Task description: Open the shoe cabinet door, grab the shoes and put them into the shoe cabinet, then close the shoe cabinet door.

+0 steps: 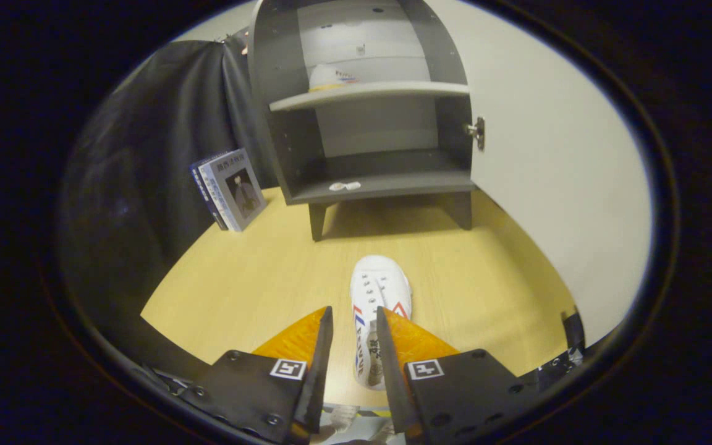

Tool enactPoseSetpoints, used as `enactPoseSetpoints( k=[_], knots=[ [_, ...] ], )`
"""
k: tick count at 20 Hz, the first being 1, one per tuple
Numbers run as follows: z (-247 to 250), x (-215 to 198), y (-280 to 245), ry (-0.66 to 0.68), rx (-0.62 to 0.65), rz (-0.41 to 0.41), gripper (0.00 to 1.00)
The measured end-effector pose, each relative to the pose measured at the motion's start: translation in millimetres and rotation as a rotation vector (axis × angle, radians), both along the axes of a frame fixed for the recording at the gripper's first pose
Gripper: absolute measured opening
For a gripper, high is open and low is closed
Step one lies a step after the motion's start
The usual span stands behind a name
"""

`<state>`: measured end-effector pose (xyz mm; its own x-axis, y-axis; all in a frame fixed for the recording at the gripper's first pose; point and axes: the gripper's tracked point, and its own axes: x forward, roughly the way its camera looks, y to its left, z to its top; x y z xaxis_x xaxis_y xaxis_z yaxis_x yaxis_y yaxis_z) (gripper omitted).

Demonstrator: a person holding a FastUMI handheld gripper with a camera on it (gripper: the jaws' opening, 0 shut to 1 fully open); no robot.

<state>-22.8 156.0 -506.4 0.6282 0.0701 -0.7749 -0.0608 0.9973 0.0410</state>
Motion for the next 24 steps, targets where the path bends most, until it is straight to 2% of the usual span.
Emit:
enactPoseSetpoints(
  k=[8, 24],
  knots=[
    [-73.5, 7.9, -2.7, 0.105, -0.026, -0.045, 0.45],
    [-81.5, -2.9, 11.6, 0.095, 0.058, -0.105, 0.44]
  ],
)
